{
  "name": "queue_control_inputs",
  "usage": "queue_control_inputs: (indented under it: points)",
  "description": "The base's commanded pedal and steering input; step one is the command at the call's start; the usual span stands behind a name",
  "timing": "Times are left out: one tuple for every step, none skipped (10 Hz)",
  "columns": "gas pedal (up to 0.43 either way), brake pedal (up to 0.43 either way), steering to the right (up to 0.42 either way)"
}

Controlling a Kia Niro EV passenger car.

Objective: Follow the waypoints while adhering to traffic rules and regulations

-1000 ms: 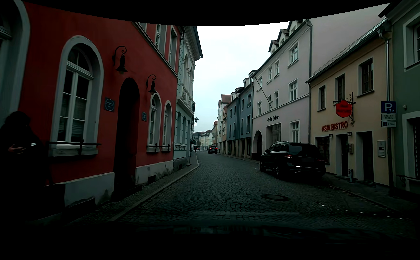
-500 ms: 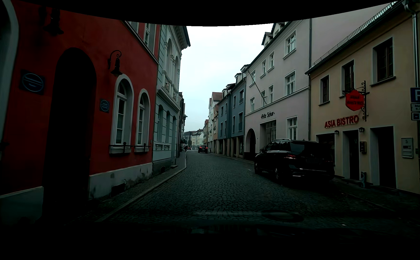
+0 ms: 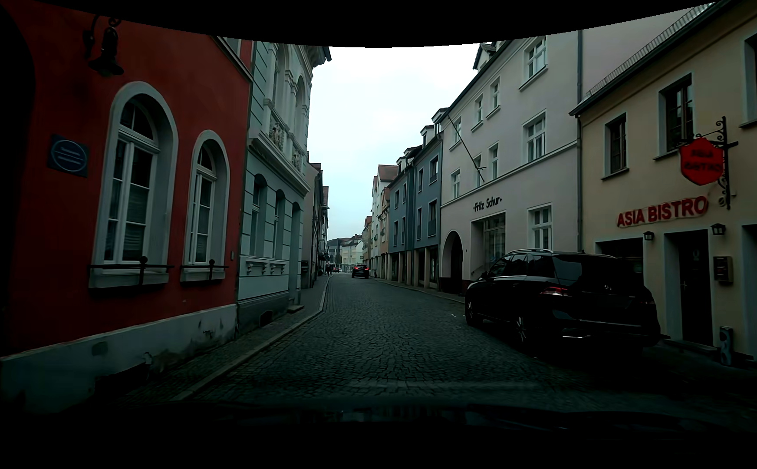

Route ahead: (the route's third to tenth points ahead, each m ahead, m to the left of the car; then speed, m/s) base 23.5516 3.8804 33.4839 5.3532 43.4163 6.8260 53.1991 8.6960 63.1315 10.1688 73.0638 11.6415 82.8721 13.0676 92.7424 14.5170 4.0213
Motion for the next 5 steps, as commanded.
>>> queue_control_inputs:
  points:
    - [0.15, 0.0, -0.032]
    - [0.138, 0.0, -0.045]
    - [0.138, 0.0, -0.054]
    - [0.138, 0.0, -0.059]
    - [0.138, 0.0, -0.058]
